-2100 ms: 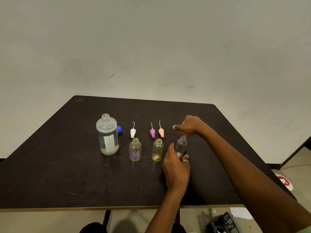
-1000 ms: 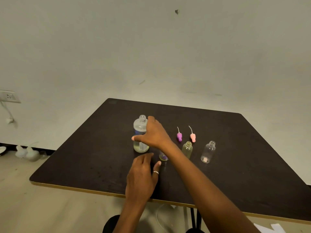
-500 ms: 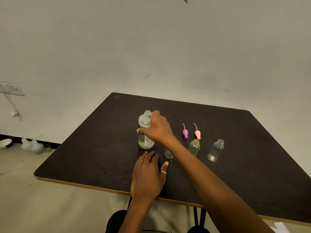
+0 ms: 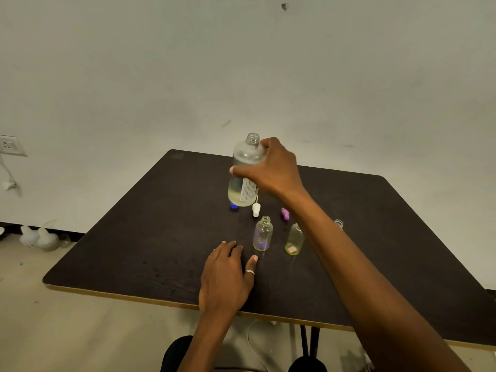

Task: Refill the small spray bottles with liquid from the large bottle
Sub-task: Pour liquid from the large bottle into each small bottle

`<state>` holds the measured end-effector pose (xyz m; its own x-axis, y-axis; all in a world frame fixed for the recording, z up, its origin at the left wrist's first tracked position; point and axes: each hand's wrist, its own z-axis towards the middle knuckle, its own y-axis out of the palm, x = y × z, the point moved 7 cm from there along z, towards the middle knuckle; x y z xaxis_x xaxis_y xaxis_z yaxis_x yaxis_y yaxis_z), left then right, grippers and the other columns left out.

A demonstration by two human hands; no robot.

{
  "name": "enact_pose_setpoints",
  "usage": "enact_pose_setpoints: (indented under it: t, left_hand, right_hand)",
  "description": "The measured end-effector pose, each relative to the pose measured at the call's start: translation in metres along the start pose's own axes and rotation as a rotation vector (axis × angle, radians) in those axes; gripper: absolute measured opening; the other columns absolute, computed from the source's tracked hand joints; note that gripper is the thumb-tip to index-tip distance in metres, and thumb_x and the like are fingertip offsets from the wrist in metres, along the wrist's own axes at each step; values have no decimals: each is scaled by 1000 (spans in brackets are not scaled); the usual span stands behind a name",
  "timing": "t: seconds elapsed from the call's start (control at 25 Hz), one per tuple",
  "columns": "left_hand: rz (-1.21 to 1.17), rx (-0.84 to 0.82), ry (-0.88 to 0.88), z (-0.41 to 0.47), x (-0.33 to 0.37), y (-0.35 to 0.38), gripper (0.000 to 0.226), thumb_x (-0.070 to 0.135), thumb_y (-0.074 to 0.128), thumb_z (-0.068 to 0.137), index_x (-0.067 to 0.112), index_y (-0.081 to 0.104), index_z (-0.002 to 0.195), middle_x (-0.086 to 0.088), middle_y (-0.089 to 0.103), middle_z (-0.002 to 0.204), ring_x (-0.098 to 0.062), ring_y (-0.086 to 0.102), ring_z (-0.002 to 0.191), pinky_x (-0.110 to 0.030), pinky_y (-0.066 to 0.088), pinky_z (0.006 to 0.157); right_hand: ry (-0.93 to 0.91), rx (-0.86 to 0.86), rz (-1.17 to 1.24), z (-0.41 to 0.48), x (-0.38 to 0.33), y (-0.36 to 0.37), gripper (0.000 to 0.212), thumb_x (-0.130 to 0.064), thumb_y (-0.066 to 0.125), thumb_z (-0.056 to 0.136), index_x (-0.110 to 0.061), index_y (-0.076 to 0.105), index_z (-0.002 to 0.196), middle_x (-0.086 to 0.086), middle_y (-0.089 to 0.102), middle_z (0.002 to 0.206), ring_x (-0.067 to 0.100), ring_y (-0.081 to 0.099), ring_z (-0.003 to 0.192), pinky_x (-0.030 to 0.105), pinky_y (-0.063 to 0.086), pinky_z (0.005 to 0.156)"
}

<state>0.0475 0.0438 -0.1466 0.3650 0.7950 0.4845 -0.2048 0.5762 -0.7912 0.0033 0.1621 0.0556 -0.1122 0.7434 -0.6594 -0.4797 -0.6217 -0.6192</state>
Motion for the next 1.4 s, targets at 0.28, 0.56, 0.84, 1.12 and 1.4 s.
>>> enact_pose_setpoints:
  t: [0.28,0.56,0.84,1.12,1.4]
  left_hand:
    - [-237,-93,-131,12,-3,-5,69,56,62,87,22,44,144,3,48,147,-15,45,134,-35,43,108]
    - [-552,-217,-120,41,35,-7,72,34,83,75,19,49,137,11,58,125,1,51,105,-8,36,83]
    - [-581,-147,-194,44,32,6,46,22,79,81,22,58,122,6,66,115,-7,61,100,-11,41,76]
    - [-597,-39,-70,44,45,-55,52,26,83,76,24,63,124,11,69,113,-1,64,100,-5,45,79]
    - [-642,-12,30,15,68,-112,53,28,83,75,32,62,124,23,66,105,19,59,94,2,43,75]
  right_hand:
    - [-6,107,75,-20,1,-77,53,-46,84,62,-23,62,104,-11,67,93,5,63,84,32,56,78]
    - [47,105,45,-59,23,-107,61,-46,86,61,-24,59,112,-13,65,97,2,63,84,24,53,72]
    - [127,125,132,-81,47,-104,70,-40,88,59,-26,51,116,-14,64,103,3,64,91,32,56,84]
    - [63,109,46,-90,53,-99,65,-41,86,62,-29,51,115,-14,64,104,3,63,91,21,53,79]
    - [-45,77,-167,-106,46,-101,67,-49,81,58,-31,51,115,-15,63,100,7,62,85,32,56,76]
